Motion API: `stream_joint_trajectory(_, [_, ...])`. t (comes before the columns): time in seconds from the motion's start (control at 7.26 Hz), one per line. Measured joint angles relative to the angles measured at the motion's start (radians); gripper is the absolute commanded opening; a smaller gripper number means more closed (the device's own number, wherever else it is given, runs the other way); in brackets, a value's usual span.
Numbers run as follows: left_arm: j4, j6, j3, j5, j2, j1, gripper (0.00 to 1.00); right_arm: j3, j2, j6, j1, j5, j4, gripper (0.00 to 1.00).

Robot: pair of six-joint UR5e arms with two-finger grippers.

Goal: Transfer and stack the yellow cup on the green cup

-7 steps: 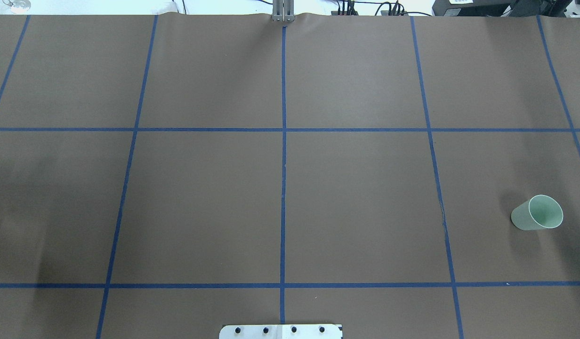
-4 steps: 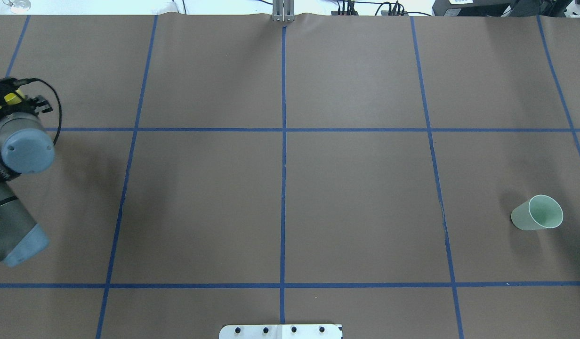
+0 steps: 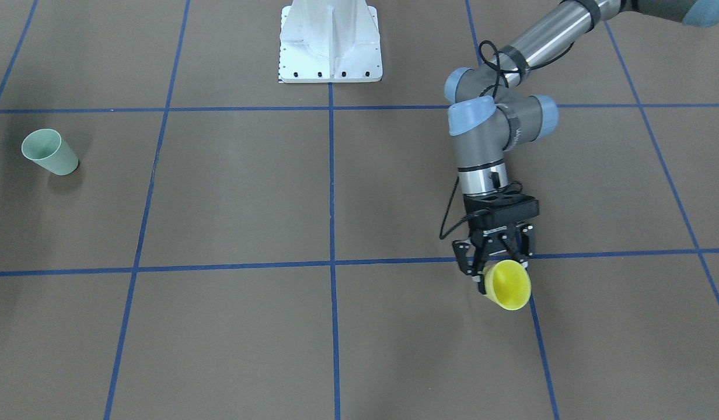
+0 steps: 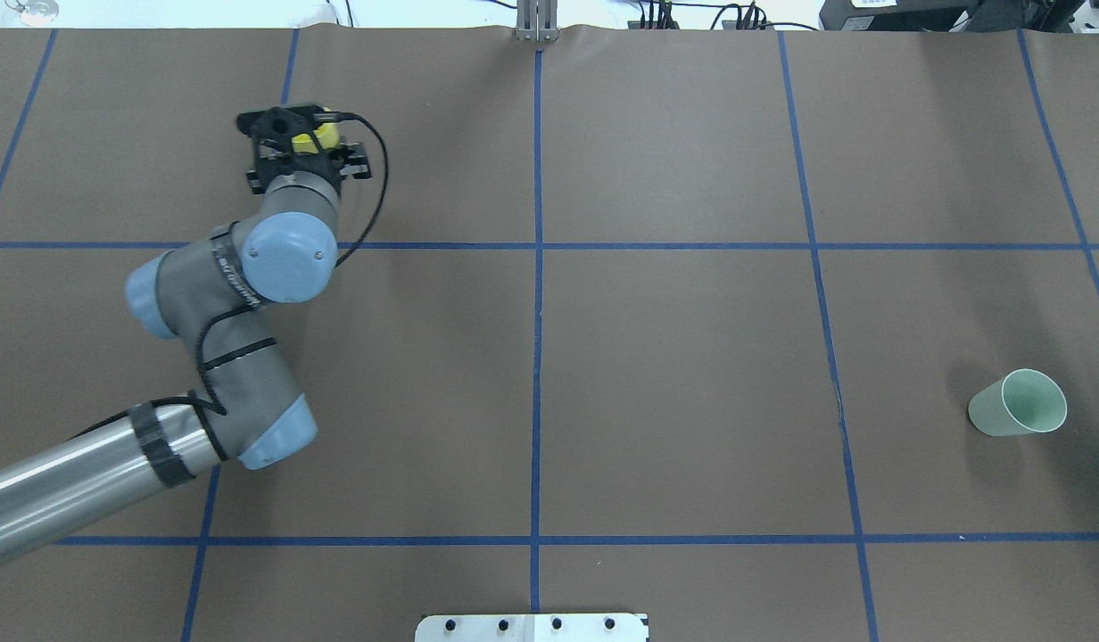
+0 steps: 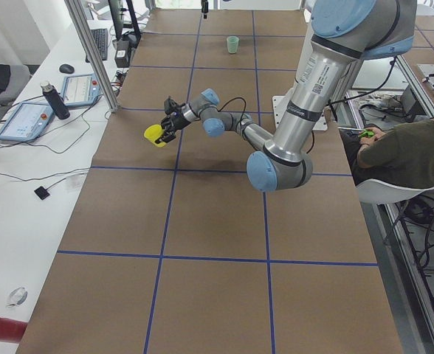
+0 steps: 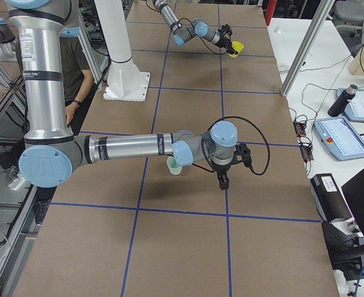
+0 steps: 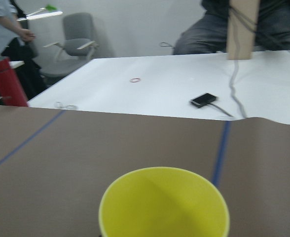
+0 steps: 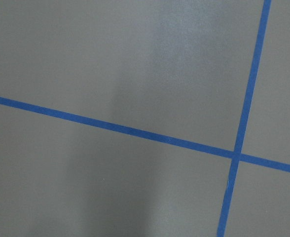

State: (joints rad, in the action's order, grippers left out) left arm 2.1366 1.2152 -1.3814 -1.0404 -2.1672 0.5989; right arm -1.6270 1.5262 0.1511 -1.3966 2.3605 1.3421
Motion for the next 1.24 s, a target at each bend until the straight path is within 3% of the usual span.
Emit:
stream_joint_trajectory(0.28, [0.212, -0.205, 0.118, -0.134, -0.121, -0.031, 0.41, -0.007, -0.051, 0.115, 0.020, 0.055, -0.004, 1.00])
stream_joint_trajectory(0.55, [0.355, -0.268, 0.181, -0.224, -0.202, -0.069, 0.41, -0.022, -0.139, 0.245, 0.081, 0.077, -0.005, 1.00])
stream_joint_trajectory(0.96, [0.521, -0.361, 0.201, -0.241, -0.240, -0.148, 0.45, -0.032, -0.329, 0.561, 0.243, 0.051, -0.006, 1.00])
stream_joint_trajectory(1.24, [0.577, -0.421, 0.209, -0.244, -0.242, -0.176, 0.46, -0.031, -0.443, 0.777, 0.376, -0.047, -0.006, 1.00])
